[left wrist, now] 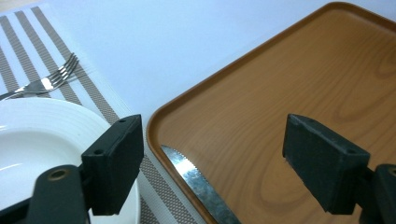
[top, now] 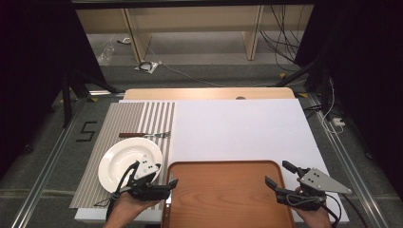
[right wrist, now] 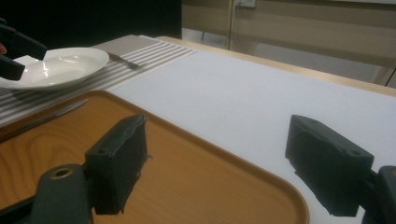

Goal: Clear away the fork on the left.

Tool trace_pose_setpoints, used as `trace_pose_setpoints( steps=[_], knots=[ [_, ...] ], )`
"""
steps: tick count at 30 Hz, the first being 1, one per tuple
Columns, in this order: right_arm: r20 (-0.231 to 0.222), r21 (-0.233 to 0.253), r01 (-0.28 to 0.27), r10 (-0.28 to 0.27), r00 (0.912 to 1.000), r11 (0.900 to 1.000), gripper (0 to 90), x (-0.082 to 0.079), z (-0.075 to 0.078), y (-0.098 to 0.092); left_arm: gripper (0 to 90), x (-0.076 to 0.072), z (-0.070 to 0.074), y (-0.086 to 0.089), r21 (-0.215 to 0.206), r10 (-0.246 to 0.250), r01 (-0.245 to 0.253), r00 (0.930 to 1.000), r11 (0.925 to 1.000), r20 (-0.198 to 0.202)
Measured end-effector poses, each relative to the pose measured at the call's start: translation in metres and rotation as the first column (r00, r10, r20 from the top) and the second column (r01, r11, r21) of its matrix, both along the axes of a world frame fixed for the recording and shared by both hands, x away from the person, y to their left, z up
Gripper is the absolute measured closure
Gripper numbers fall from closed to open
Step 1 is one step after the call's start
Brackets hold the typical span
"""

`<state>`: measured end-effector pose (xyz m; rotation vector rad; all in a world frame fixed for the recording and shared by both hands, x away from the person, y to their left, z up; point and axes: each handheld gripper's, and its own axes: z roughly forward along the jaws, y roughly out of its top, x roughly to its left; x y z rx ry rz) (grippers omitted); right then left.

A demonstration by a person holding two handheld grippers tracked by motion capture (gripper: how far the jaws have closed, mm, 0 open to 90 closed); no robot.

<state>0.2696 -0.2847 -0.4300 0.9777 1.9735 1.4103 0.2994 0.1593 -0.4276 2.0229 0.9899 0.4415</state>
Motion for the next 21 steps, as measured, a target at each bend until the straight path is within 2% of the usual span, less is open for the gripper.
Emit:
trace_pose_setpoints(
  steps=[11, 16, 18, 21],
  knots=[
    [-0.002, 0.0, 0.003, -0.003, 1.0, 1.0, 21.5, 0.001, -0.001, 0.0, 20.8, 0.016, 0.009, 0.021, 0.026, 0.062, -0.062, 0.9979, 0.9977, 0.02],
    [-0.005, 0.001, 0.004, -0.003, 1.0, 1.0, 21.5, 0.001, -0.001, 0.001, 21.1, 0.03, 0.013, 0.027, 0.056, 0.075, -0.076, 0.997, 0.9955, 0.02],
    [-0.005, 0.0, 0.003, -0.003, 1.0, 1.0, 21.5, 0.001, -0.001, 0.001, 21.1, 0.038, 0.016, 0.031, 0.083, 0.082, -0.083, 0.9964, 0.993, 0.02],
    [-0.003, 0.003, 0.003, -0.003, 1.0, 1.0, 21.6, 0.001, -0.001, 0.0, 22.3, 0.047, 0.02, 0.035, 0.092, 0.087, -0.089, 0.996, 0.9918, 0.02]
  ],
)
